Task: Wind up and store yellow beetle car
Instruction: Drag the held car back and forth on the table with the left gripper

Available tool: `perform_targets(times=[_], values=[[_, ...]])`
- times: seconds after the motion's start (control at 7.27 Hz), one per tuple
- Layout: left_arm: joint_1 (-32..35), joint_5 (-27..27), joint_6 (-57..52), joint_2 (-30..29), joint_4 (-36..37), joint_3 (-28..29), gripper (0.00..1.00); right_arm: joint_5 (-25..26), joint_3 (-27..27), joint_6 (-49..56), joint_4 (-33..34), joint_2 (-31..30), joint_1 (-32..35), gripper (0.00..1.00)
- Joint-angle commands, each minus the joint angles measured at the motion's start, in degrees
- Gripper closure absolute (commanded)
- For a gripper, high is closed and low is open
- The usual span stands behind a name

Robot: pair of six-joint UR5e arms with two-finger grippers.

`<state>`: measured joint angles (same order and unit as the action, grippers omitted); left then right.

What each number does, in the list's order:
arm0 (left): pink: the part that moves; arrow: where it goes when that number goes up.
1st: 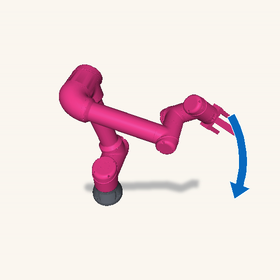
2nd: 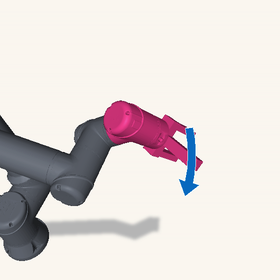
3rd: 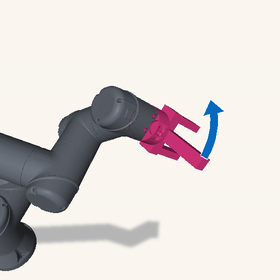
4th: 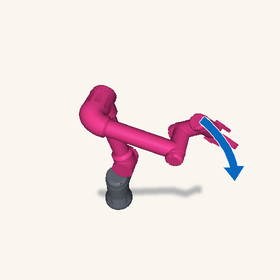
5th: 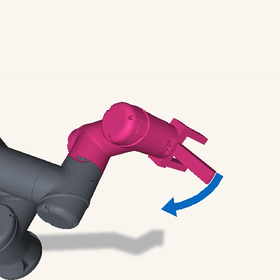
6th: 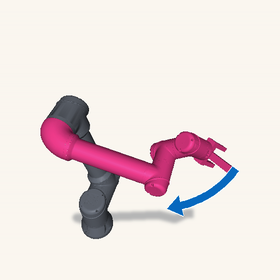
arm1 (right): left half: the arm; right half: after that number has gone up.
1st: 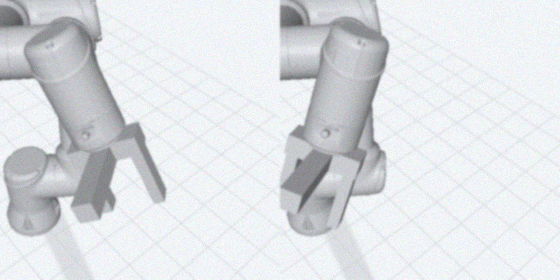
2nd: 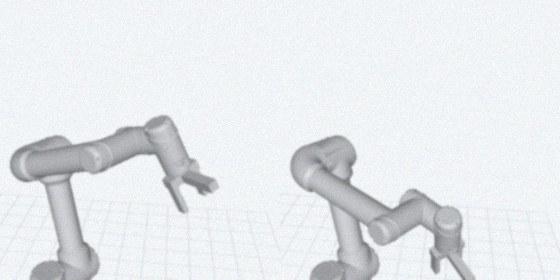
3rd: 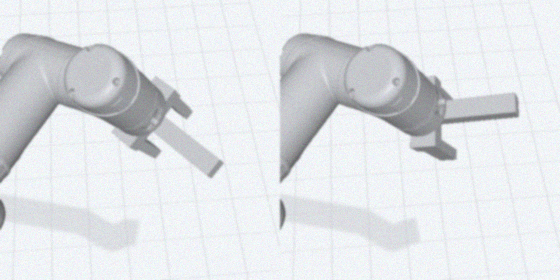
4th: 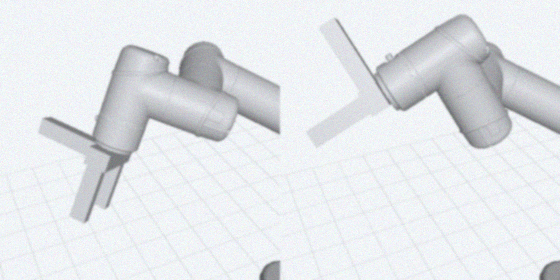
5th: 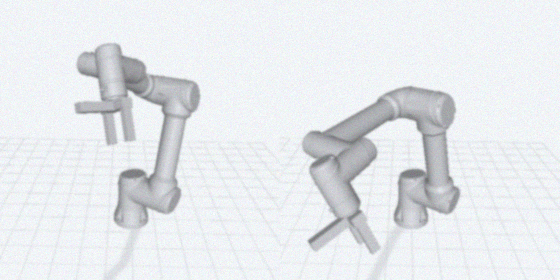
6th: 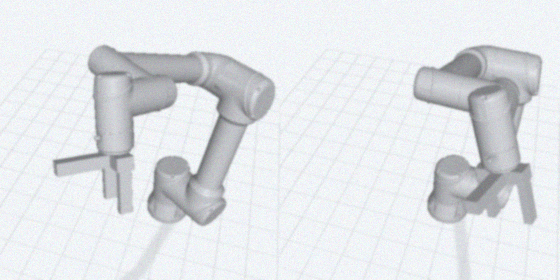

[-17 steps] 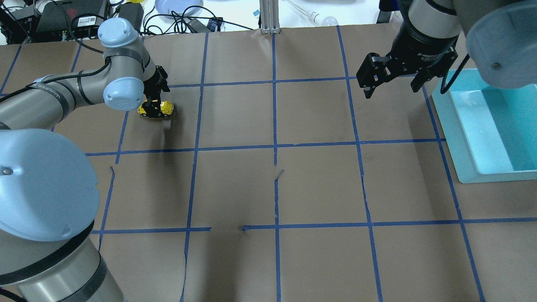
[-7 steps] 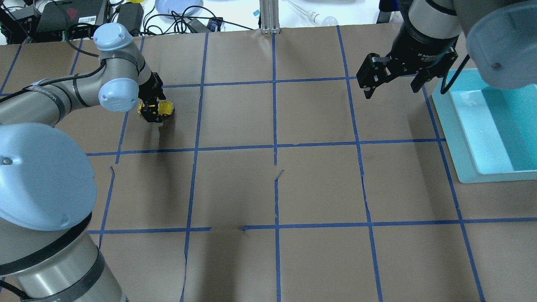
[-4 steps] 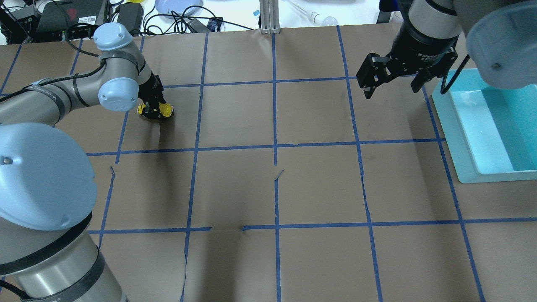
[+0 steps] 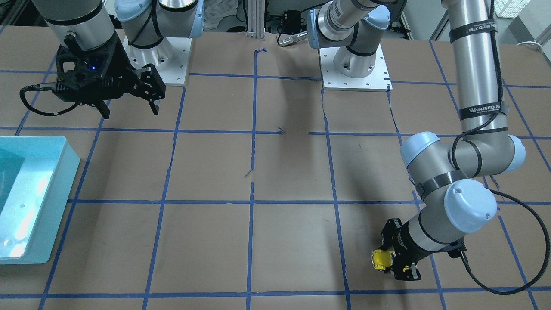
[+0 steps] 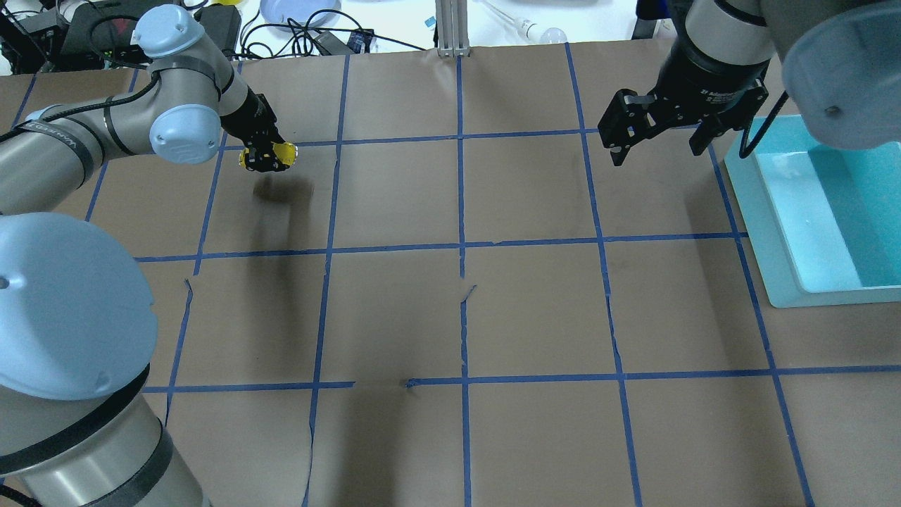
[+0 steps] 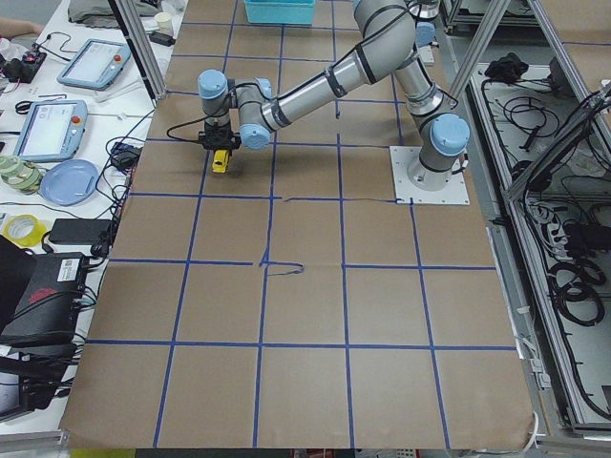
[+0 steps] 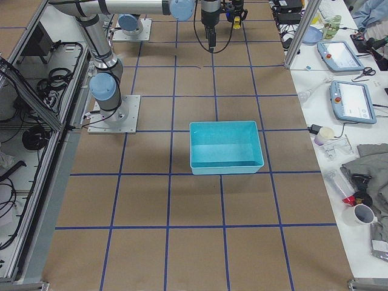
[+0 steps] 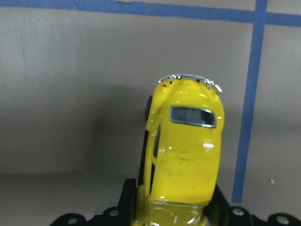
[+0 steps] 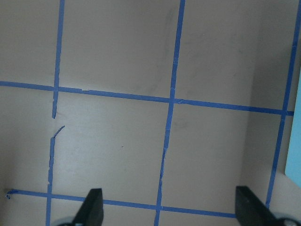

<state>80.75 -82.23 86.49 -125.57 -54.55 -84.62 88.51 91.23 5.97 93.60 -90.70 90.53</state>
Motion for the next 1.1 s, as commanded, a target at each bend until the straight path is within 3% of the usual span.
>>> perform_targets(times=[0.0,0.96], values=[[0.02,6.70,2.18,-0.47,0.32,0.07,0.83,0.00,0.00,0.00,0.09,0.00,0.00,0.00],[-0.07,6.38,1.93,-2.48,-0.47,-0.72,0.83,0.00,0.00,0.00,0.00,0.09,0.00,0.00]])
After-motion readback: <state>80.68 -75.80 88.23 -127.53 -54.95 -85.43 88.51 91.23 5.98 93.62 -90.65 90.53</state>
